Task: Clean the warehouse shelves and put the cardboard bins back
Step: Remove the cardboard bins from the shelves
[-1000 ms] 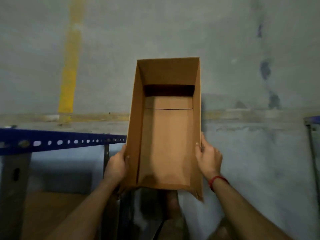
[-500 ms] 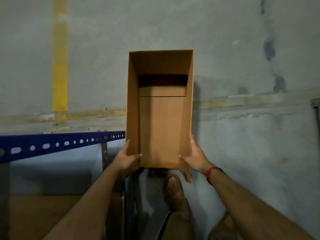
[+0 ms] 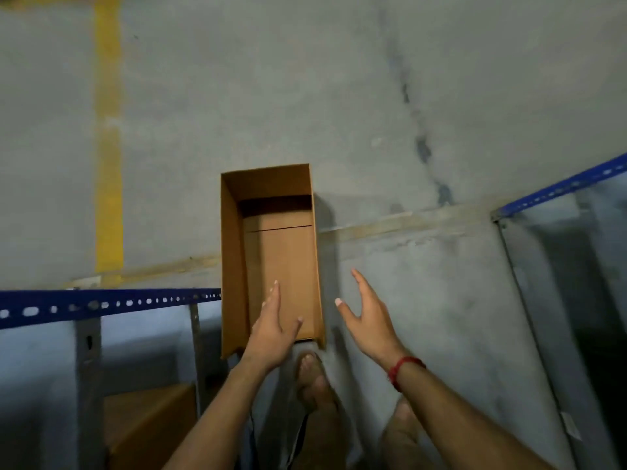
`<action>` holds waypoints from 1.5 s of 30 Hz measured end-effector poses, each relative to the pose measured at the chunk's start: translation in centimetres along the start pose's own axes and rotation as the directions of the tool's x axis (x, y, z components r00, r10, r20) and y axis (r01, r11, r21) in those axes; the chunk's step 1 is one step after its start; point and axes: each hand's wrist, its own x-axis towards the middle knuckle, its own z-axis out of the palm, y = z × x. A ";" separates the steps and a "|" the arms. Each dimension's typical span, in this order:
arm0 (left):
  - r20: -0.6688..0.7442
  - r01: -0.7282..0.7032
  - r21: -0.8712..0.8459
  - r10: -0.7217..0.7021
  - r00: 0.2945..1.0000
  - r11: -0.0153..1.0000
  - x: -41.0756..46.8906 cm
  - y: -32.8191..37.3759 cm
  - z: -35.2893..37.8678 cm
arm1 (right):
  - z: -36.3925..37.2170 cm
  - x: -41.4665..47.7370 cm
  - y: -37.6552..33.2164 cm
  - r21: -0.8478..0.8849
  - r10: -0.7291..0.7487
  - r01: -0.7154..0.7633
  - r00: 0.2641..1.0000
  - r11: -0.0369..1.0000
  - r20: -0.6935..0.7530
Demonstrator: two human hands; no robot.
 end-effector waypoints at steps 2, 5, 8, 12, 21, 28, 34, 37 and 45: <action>-0.022 -0.097 0.042 0.098 0.995 0.994 -2.5 3.5 0.0 | -2.7 -2.6 -2.0 0.042 -0.029 0.031 0.998 0.999 -0.052; -0.033 -0.248 0.059 0.250 0.968 0.967 -6.9 9.0 -0.2 | -7.0 -6.7 -4.7 0.115 -0.062 0.084 0.981 0.990 -0.182; -0.096 -0.381 0.036 0.383 0.919 0.924 -11.0 14.5 -0.4 | -11.4 -10.4 -7.2 0.211 -0.084 0.156 0.945 0.965 -0.317; -0.114 -0.524 0.074 0.529 0.841 0.848 -15.5 21.6 0.9 | -18.3 -15.9 -9.4 0.267 -0.104 0.258 0.871 0.928 -0.481; 0.030 -0.802 -0.126 0.810 0.585 0.584 -27.8 39.9 11.2 | -36.0 -31.9 -11.1 0.222 -0.088 0.481 0.541 0.848 -0.836; 0.177 -0.845 -0.359 0.918 0.355 0.396 -40.9 50.9 23.7 | -47.3 -44.6 -9.7 0.083 -0.042 0.629 0.180 0.773 -0.983; 0.199 -0.892 -0.423 0.977 0.079 0.158 -49.6 58.5 30.7 | -54.2 -54.4 -7.6 -0.032 0.011 0.620 -0.065 0.784 -0.998; 0.166 -0.881 -0.474 0.982 -0.088 0.001 -53.9 62.1 33.5 | -57.5 -58.4 -6.8 -0.140 -0.024 0.565 -0.208 0.813 -0.978; 0.241 -0.826 -0.546 0.918 -0.315 -0.140 -60.1 71.1 42.7 | -66.5 -67.6 -2.3 -0.210 -0.135 0.082 -0.533 0.974 -0.835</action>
